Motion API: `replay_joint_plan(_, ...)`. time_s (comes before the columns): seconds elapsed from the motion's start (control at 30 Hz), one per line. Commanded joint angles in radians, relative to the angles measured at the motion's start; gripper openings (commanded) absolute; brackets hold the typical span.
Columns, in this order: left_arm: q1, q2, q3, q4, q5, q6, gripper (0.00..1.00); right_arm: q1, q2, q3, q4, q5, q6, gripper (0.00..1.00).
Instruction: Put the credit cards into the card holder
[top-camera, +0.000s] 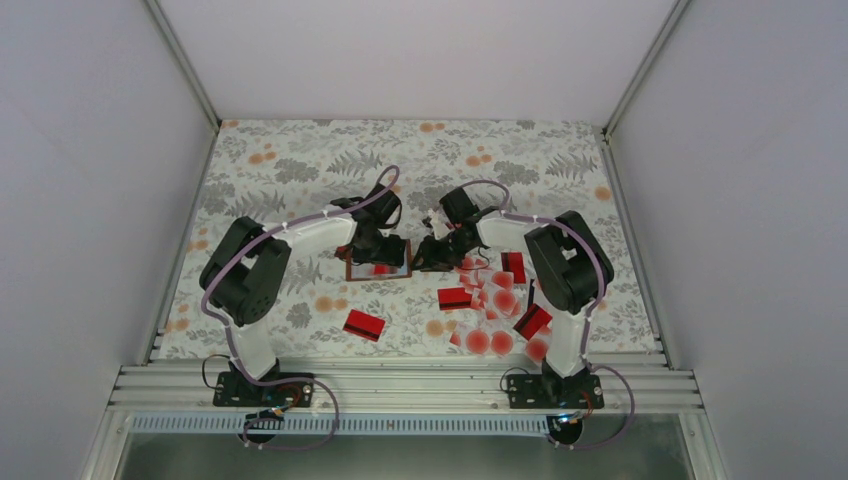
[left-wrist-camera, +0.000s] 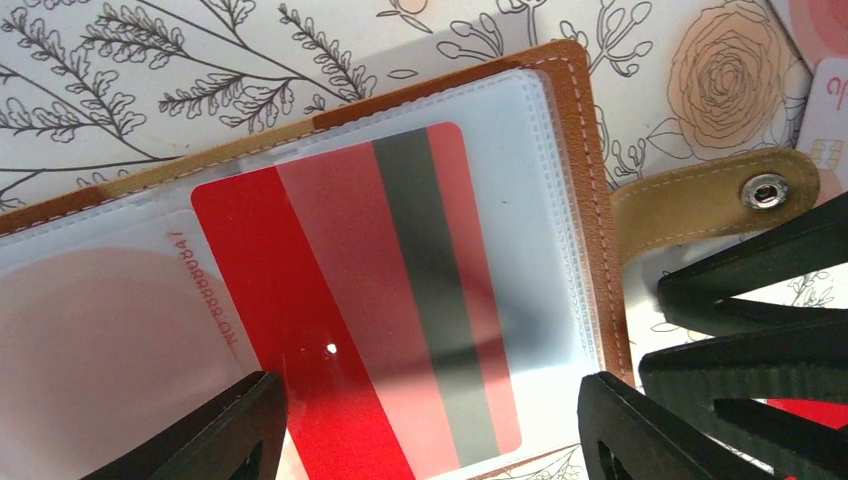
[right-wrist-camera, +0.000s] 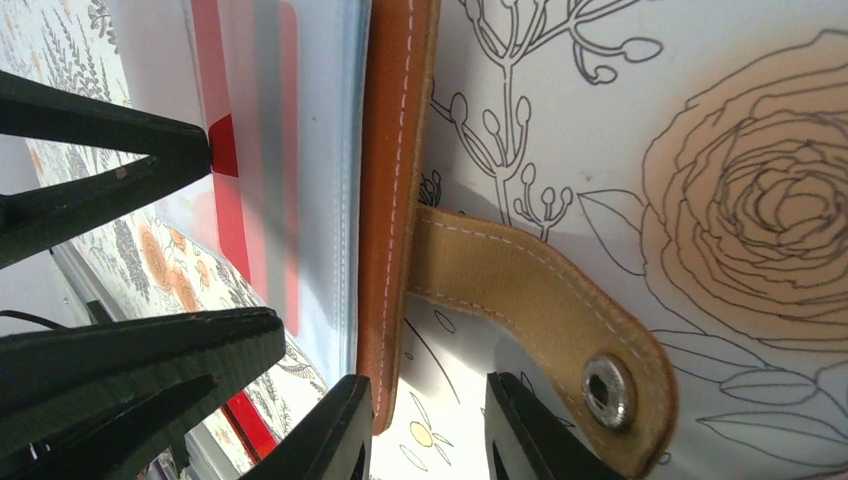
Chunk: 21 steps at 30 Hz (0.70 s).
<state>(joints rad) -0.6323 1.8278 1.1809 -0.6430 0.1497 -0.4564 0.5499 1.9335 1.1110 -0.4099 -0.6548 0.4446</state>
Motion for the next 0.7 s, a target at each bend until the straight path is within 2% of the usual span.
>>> replay_joint_plan(0.0,-0.006,0.017,0.013,0.015,0.039,-0.003,0.73,0.017,0.048,-0.001,-0.044,0.022,-0.006,0.28)
replay_joint_plan(0.4,-0.006,0.024,0.014,0.045,0.094,-0.014,0.70,0.027,0.060,0.007,-0.040,0.020,-0.006,0.27)
replay_joint_plan(0.67,-0.007,-0.048,0.031,-0.033,-0.035,-0.037,0.70,0.027,0.054,0.000,-0.044,0.029,-0.012,0.27)
